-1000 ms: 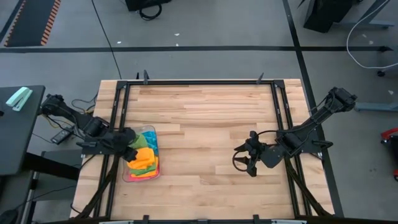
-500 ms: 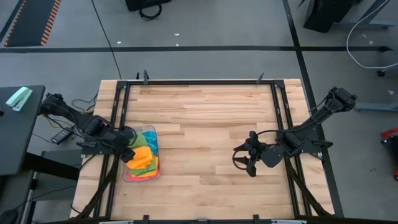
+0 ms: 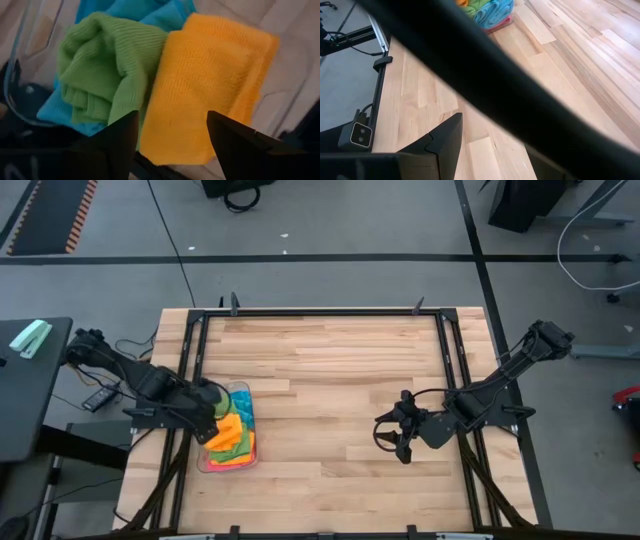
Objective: Fold microfiber towels
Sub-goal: Put the yellow microfiber cloth into the transparent bin, then return to Home Position
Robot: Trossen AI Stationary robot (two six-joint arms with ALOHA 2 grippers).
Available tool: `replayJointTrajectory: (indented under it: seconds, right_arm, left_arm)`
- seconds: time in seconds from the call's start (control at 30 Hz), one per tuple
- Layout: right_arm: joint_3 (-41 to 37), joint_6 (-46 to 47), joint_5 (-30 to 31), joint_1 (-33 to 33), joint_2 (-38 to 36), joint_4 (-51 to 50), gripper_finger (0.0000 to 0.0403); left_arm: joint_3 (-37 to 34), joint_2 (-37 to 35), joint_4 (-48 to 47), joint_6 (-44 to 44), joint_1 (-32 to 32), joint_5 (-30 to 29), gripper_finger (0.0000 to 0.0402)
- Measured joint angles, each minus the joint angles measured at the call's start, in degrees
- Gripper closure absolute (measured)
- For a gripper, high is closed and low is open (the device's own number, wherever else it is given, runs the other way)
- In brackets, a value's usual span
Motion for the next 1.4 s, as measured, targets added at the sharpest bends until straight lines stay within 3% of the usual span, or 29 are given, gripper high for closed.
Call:
replayJointTrajectory:
  seconds: [0.27,0.5,0.73,0.9,1.1,1.2,1.4]
  right_arm:
    - [0.0,0.4,0.0,0.0,0.0,-0.2,0.0195]
    - [0.0,0.0,0.0,0.0,0.0,-0.4,0.0195]
    - [0.0,-7.2,-1.6,-0.7,0.0,-1.3,0.0211]
    - [-0.6,-9.1,-1.5,-1.7,-0.6,-2.9,0.0242]
    - [-6.7,-8.5,-1.8,-4.6,-6.3,-2.3,0.0283]
    - [-9.6,-10.3,-4.9,-6.3,-10.6,0.5,0.0302]
    - [-14.3,-21.0,-9.7,-9.0,-18.5,6.2,0.0335]
  left_arm:
    - [2.0,7.9,0.0,11.1,0.0,2.3,0.0188]
    - [5.9,9.8,0.0,13.5,0.0,5.5,0.0213]
    - [13.1,9.5,0.4,17.8,0.0,-5.3,0.0236]
    - [12.5,9.9,6.2,22.2,0.0,-11.7,0.0247]
    - [9.1,12.2,20.9,38.2,0.1,-19.6,0.0263]
    - [8.7,13.9,26.0,47.0,1.2,-23.1,0.0271]
    - [8.6,14.5,39.6,61.1,5.9,-22.9,0.0295]
